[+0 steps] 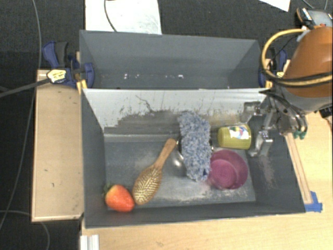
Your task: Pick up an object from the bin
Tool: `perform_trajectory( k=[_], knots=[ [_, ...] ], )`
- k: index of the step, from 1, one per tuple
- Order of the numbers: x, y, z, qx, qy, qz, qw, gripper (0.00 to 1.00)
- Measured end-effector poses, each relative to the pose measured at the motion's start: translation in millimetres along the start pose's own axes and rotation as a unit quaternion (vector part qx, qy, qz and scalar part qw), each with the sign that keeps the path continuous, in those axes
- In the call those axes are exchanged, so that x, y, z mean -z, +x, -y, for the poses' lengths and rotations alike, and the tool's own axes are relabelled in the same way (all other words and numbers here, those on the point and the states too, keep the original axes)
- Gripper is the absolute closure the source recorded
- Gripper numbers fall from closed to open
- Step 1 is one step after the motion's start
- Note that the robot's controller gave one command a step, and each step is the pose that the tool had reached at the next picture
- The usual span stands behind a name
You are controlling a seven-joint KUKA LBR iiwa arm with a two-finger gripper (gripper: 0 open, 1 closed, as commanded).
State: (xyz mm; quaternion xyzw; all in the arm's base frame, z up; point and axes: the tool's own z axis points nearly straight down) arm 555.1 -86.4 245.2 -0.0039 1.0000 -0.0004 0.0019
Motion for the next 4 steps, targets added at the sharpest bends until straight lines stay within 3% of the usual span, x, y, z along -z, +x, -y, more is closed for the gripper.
perform_trajectory(
  k=[1,2,3,4],
  knots=[
    [18.1,4.9,-44.4,0.038,0.0,0.0038,0.9993,0.0],
    [-40.7,37.8,-2.2,-0.041,0.001,0.0006,0.9992,1.0],
    [-40.7,37.7,-2.3,-0.041,0.001,0.0006,0.9992,1.0],
    [-79.6,25.4,9.1,0.014,0.001,0.0011,0.9999,1.0]
  ],
)
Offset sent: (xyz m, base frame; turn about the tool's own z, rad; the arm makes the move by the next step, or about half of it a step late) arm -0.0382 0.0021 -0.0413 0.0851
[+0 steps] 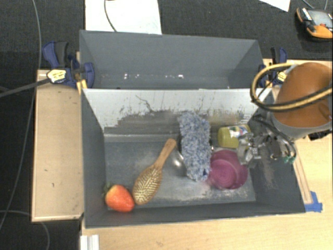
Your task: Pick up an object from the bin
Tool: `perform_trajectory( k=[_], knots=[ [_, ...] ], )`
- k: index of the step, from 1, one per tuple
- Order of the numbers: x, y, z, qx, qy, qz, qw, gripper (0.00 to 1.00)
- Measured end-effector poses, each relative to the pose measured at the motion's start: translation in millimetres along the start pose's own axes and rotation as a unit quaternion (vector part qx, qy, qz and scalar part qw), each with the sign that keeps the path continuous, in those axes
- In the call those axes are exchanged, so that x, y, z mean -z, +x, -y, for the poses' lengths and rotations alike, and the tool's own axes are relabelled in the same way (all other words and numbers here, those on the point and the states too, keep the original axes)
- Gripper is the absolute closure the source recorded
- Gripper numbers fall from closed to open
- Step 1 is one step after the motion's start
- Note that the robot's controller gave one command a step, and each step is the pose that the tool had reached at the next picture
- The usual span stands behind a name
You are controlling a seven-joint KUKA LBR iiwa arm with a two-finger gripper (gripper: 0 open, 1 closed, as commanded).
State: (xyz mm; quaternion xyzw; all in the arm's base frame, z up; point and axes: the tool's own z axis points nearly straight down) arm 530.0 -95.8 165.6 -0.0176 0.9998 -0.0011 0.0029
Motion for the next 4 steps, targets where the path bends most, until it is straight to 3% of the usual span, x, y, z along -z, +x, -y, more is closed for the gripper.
perform_trajectory(
  k=[1,2,3,4],
  knots=[
    [-4.9,46.4,-16.4,-0.096,0.0,0.0004,0.9953,1.0],
    [-3.5,21.4,-22.4,0.028,0.001,0.0049,0.9996,1.0],
    [-16.9,51.2,15.4,0.127,0.001,0.0029,0.9919,0.0],
    [-16.8,51.2,15.4,0.127,0.001,0.0029,0.9919,0.0]
  ],
)
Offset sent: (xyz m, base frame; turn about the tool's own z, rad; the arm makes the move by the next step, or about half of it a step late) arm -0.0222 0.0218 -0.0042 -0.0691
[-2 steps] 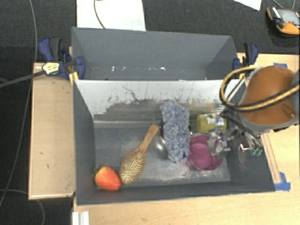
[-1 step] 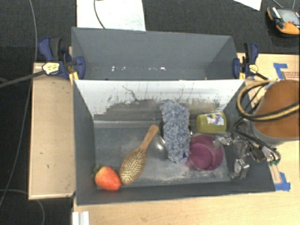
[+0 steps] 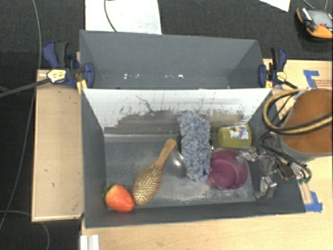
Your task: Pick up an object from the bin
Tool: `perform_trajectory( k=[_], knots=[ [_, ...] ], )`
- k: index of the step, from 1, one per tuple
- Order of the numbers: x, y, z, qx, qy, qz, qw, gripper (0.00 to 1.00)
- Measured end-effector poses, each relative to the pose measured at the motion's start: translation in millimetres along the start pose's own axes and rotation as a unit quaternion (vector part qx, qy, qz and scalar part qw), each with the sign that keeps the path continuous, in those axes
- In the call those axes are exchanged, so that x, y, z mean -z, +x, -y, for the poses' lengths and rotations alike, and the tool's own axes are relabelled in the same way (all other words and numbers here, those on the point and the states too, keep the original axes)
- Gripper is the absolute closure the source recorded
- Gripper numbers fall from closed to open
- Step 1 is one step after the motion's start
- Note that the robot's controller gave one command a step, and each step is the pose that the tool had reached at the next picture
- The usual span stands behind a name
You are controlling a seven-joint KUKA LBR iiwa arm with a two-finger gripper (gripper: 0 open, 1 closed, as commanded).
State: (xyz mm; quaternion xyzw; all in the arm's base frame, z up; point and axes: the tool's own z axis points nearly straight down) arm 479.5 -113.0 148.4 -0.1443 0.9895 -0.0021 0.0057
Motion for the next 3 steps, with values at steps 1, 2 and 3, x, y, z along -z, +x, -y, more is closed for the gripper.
perform_trajectory(
  k=[1,2,3],
  knots=[
    [54.1,0.7,8.7,-0.091,0.002,0.004,0.9959,0.0],
    [-13.2,7.6,18.4,-0.021,-0.001,-0.0007,0.9998,0.0],
    [-8.2,5.2,17.9,-0.029,0.0,0.0011,0.9996,0.0]
  ],
)
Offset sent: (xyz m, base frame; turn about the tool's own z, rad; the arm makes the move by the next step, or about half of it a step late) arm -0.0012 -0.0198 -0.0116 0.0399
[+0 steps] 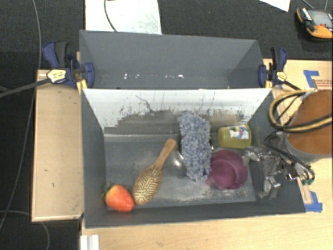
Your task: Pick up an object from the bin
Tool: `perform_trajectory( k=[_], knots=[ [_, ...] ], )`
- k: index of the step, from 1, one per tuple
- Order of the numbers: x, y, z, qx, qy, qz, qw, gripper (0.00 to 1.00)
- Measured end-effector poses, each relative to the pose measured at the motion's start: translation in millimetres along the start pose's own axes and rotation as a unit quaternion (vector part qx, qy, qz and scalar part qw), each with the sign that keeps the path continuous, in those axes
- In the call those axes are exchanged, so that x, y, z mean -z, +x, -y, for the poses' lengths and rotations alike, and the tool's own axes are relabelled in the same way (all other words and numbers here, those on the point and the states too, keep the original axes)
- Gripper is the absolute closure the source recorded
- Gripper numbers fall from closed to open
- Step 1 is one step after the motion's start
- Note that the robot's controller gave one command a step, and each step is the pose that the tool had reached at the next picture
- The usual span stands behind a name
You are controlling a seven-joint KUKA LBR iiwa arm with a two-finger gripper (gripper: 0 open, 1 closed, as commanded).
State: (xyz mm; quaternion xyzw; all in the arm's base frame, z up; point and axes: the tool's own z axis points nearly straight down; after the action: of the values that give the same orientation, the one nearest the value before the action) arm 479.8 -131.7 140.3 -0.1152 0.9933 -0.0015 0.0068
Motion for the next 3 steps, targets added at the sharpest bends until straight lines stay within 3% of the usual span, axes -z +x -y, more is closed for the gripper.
perform_trajectory(
  k=[1,2,3],
  knots=[
    [-39.5,-24.5,-19.6,0.089,0.0,0.0008,0.996,0.0],
    [-44.4,-30.1,-16.3,0.094,-0.001,0.0011,0.9956,0.0],
    [-71.1,-38.3,-71.4,0.106,-0.003,0.0008,0.9944,0.0]
  ],
)
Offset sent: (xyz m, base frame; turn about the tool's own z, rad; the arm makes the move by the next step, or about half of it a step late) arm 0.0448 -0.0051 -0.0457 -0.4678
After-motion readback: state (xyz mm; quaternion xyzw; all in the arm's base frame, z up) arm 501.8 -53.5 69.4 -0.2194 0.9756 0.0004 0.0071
